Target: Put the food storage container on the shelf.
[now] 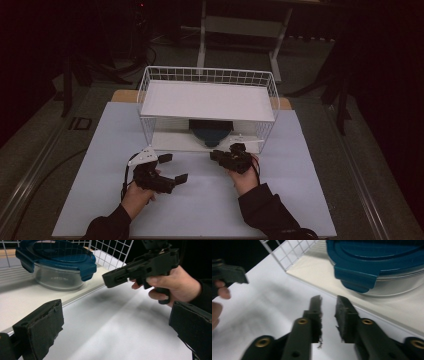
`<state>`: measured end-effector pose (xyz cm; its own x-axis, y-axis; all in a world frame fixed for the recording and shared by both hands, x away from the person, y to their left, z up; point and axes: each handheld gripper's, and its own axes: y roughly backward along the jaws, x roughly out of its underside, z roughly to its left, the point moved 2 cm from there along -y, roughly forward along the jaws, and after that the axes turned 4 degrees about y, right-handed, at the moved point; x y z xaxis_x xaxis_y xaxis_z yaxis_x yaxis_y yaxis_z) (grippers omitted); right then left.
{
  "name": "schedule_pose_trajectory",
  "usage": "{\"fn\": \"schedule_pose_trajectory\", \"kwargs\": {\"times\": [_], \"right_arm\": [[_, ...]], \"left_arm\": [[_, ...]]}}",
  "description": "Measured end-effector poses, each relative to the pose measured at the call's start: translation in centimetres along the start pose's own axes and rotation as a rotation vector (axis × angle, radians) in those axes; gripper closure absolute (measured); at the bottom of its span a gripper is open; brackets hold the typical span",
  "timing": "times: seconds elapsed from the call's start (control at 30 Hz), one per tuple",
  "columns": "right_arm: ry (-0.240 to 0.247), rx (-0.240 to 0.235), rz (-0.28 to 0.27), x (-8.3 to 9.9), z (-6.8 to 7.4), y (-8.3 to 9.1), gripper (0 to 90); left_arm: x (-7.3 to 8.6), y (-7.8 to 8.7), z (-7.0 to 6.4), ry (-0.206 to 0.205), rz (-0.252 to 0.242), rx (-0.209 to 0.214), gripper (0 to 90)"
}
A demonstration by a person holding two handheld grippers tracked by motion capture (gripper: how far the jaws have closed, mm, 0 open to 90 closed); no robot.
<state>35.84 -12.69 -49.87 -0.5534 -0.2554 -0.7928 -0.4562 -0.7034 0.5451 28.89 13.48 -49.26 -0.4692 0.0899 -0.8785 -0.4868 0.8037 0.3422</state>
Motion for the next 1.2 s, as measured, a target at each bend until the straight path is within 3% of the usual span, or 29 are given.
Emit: {"fn": "schedule_pose_trajectory", "kwargs": {"times": [0.2,0.33,0.47,0.53,0.77,1.2], "right_arm": [[0.016,-0.015,-0.027,0.4,0.5,1.9,45.0],[0.024,-0.065,-0.040,0.8,0.5,2.9,24.9],[0.017,-0.097,-0.034,1.3,0.2,3.9,14.6],[0.012,-0.099,-0.046,1.7,0.0,4.5,14.5],[0.069,-0.051,-0.065,3.1,-0.2,6.5,14.1],[0.084,-0.002,-0.061,6.5,0.0,9.5,14.2]], "left_arm": [[-0.1,0.3,-0.7,-0.026,0.004,0.005,0.0],[0.0,0.8,-1.0,-0.033,0.011,0.014,0.0],[0.0,1.3,-1.1,-0.033,0.017,0.039,0.0],[0.1,1.6,-1.2,-0.031,0.019,0.050,0.0],[0.3,2.5,-1.1,-0.031,0.016,0.050,0.0],[1.3,2.9,-1.6,-0.032,0.034,0.073,0.0]]}}
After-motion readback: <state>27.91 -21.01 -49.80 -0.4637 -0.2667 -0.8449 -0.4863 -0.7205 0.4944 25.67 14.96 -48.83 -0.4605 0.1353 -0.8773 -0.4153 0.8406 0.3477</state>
